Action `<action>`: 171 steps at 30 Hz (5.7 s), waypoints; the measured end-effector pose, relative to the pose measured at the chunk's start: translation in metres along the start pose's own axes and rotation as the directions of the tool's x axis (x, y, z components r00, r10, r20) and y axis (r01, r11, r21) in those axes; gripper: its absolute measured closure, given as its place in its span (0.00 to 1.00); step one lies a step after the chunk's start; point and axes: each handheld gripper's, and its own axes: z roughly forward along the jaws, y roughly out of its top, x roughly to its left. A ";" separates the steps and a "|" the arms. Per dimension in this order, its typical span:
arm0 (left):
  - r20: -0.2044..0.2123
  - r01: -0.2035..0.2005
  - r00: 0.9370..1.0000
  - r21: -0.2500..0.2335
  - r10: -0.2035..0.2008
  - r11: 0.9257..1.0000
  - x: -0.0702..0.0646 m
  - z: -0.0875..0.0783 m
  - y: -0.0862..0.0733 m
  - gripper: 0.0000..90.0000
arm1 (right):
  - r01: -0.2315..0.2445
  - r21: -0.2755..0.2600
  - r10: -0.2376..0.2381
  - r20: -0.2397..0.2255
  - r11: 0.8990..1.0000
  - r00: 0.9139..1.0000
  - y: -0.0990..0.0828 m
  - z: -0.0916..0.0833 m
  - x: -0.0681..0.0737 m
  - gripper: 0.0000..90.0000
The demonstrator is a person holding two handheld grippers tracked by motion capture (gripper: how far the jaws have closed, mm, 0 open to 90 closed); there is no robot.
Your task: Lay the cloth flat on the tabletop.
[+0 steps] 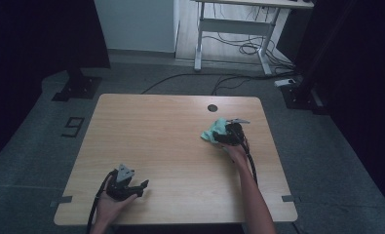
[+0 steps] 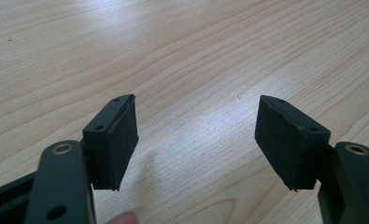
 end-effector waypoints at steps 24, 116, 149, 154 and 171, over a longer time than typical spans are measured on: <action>-0.011 0.006 1.000 -0.015 -0.006 1.000 0.002 -0.004 0.001 0.33 | 0.024 -0.125 -0.035 -0.088 0.992 0.995 -0.011 -0.039 -0.015 0.82; -0.021 0.011 1.000 -0.027 -0.011 1.000 0.003 -0.008 0.002 0.34 | 0.232 -0.117 -0.260 -0.381 0.966 0.887 -0.106 -0.079 0.126 0.66; 0.043 0.004 0.999 -0.025 -0.003 1.000 -0.016 -0.001 0.009 0.38 | 0.201 -0.199 -0.261 -0.352 0.959 0.899 -0.126 -0.142 0.097 0.41; 0.079 -0.019 0.997 0.000 0.019 1.000 -0.030 0.012 0.011 0.39 | 0.226 -0.158 -0.270 -0.367 0.961 0.890 -0.137 -0.142 0.095 0.45; 0.124 -0.073 0.990 0.064 0.065 0.995 -0.054 0.053 0.024 0.47 | 0.253 -0.049 -0.254 -0.351 0.966 0.901 -0.147 -0.132 0.092 0.53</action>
